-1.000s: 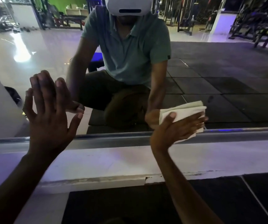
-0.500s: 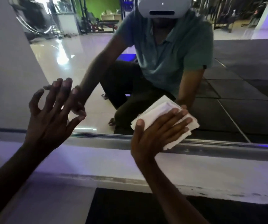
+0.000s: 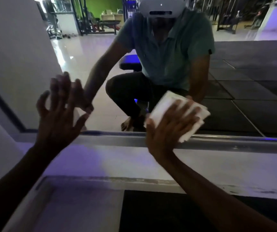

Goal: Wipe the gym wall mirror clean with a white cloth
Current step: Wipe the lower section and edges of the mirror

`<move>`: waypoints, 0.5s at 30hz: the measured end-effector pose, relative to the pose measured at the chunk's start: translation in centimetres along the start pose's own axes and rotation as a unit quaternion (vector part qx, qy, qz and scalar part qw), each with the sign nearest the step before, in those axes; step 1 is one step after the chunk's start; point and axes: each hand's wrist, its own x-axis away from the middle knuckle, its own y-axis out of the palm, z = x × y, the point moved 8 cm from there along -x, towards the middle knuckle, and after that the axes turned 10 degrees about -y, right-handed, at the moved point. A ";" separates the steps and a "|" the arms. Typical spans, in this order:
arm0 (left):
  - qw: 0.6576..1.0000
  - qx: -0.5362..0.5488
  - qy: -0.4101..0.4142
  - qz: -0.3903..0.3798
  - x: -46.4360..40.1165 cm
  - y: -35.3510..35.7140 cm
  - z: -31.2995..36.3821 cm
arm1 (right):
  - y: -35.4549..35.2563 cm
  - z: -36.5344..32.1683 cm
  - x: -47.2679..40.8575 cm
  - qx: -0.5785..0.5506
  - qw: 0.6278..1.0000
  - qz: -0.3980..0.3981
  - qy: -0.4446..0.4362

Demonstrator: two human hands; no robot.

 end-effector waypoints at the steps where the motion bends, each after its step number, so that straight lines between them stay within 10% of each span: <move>1: 1.000 0.001 -0.015 -0.006 0.2 -0.1 -2.7 | 0.6 -3.4 0.1 -0.004 0.999 -0.009 -0.034; 10: 0.992 0.087 -0.072 0.063 -6.3 -3.7 -10.5 | 2.1 -21.6 -0.9 -0.040 0.891 -0.110 -0.439; 15: 0.981 0.149 -0.022 0.124 -12.4 -8.4 -6.3 | -4.4 -10.4 -10.8 0.026 0.981 0.012 -0.192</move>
